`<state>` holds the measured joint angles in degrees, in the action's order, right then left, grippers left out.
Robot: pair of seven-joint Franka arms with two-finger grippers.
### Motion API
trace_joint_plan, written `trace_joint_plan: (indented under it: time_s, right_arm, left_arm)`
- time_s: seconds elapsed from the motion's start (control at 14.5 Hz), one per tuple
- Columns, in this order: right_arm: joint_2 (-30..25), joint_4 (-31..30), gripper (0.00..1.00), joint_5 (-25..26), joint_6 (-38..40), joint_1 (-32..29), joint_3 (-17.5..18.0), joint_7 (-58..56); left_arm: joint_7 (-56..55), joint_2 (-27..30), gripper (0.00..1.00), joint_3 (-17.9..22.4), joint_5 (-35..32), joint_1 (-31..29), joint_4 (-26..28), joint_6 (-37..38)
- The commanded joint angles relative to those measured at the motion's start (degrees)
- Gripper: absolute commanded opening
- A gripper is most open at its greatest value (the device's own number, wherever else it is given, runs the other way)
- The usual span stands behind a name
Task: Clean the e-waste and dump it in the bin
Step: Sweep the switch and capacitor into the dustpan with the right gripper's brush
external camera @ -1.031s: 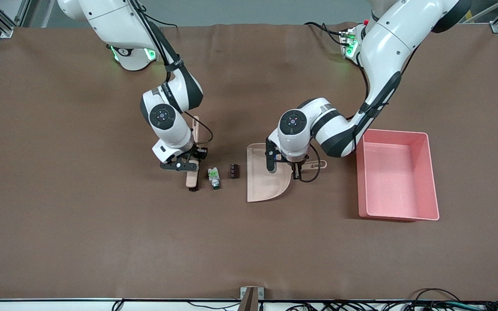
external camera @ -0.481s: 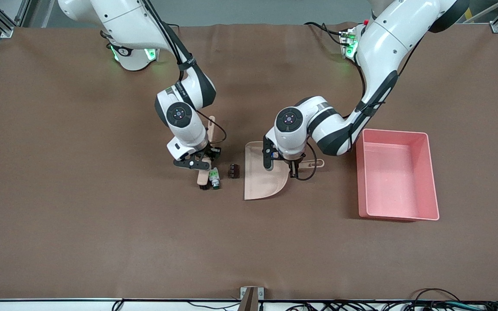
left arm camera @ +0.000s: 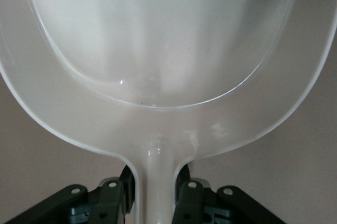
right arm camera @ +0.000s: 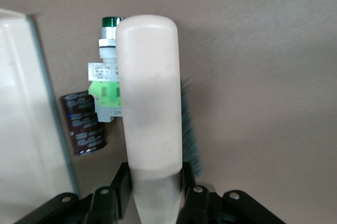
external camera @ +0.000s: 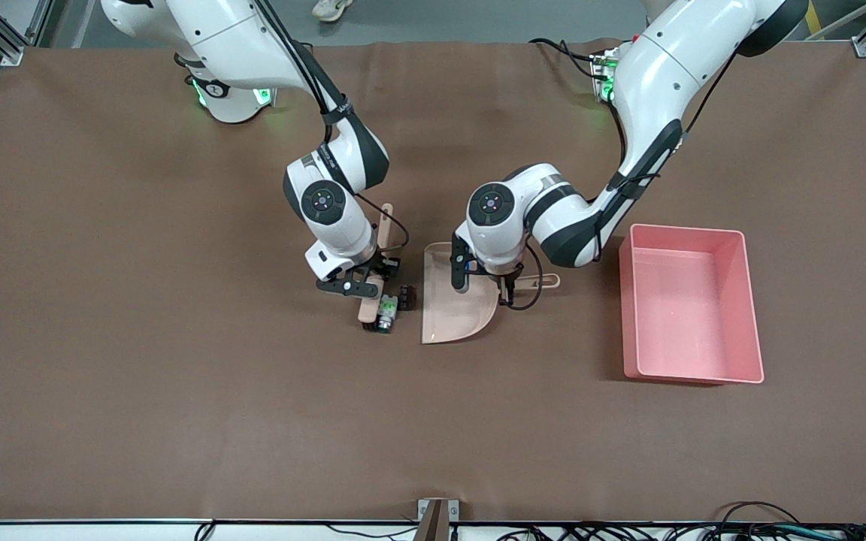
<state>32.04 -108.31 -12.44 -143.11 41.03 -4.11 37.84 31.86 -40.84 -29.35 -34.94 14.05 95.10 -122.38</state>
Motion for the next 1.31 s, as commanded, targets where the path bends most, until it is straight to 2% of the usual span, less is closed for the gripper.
trace_joint_plan:
  time_s: [0.0, 0.41, 1.24]
  right_arm:
    - [1.01, 1.53, 0.01, -1.53, 0.2, 0.28, 0.94, 0.48]
    - [2.85, 3.63, 0.01, -1.44, 0.11, 0.72, 2.88, -3.02]
    - [3.29, 4.96, 0.01, -1.09, -0.24, 3.18, 2.97, -6.2]
  left_arm:
    - [-0.4, -1.96, 0.08, 0.35, -0.92, 1.15, -2.73, 1.62]
    - [-3.12, -3.28, 0.08, 0.43, -1.01, 2.9, -3.25, 1.62]
    - [-7.34, -6.97, 0.08, 1.14, -0.92, 6.07, -7.83, 1.62]
